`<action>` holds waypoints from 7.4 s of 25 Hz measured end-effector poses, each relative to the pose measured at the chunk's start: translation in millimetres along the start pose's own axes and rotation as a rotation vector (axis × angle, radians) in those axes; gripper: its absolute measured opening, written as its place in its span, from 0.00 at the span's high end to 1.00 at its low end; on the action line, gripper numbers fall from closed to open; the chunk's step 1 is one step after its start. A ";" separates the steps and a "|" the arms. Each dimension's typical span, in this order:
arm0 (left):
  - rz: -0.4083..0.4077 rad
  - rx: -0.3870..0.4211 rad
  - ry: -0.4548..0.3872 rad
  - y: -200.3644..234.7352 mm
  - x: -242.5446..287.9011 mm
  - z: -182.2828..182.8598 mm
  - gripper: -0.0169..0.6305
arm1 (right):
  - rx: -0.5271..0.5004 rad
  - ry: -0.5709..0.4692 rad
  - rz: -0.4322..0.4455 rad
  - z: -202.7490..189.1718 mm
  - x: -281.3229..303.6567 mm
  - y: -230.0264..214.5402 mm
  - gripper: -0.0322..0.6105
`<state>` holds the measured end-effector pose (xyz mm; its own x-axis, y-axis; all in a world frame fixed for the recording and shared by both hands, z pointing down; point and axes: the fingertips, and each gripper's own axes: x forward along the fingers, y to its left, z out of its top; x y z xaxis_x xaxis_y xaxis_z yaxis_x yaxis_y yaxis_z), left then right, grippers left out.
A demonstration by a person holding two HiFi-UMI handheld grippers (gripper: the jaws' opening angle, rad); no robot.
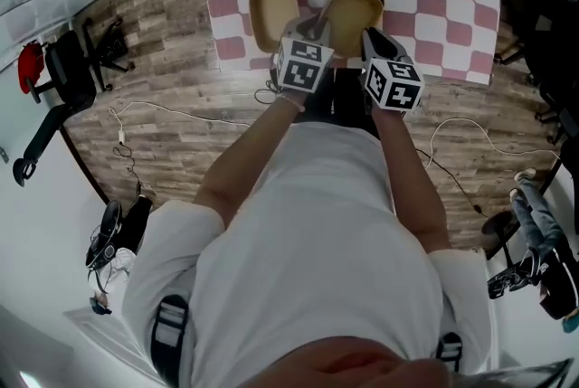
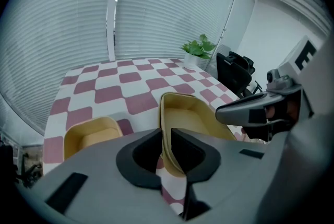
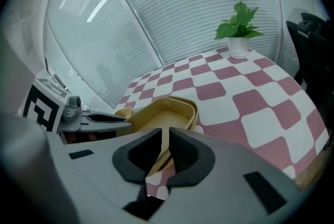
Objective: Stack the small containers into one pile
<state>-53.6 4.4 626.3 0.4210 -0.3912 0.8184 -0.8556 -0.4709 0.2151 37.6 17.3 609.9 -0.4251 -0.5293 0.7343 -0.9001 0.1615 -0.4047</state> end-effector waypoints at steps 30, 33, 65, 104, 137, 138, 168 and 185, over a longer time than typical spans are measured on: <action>0.028 0.111 -0.084 -0.9 -17.3 9.7 0.91 | -0.036 -0.031 -0.082 -6.4 -8.8 0.1 0.89; 0.047 0.150 -0.104 -2.0 -13.4 10.5 0.91 | -0.046 -0.035 -0.093 -8.1 -4.6 -3.4 0.89; 0.086 0.193 -0.077 7.1 -11.5 7.4 0.91 | -0.102 -0.107 -0.112 6.8 -12.6 -20.1 0.89; 0.232 -0.181 -0.319 85.5 -181.2 -19.3 0.84 | -0.399 -0.117 0.262 45.5 -29.9 179.4 0.89; 0.176 -0.291 -0.081 136.1 -57.6 -97.8 0.87 | -0.225 0.195 0.079 -59.8 93.7 134.9 0.83; 0.177 -0.290 -0.085 135.9 -61.0 -94.9 0.87 | -0.227 0.192 0.082 -57.1 91.3 136.0 0.84; 0.107 -0.079 -0.193 67.3 -121.6 14.2 0.88 | -0.162 0.015 0.118 25.1 -12.4 123.3 0.86; -0.074 0.147 -0.122 -31.0 -62.0 52.0 0.88 | 0.062 -0.073 -0.052 15.3 -66.2 22.4 0.86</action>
<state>-37.5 2.1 541.2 0.5222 -0.4402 0.7305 -0.7717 -0.6085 0.1849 47.0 43.2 543.9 -0.3680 -0.5953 0.7142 -0.9120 0.0815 -0.4020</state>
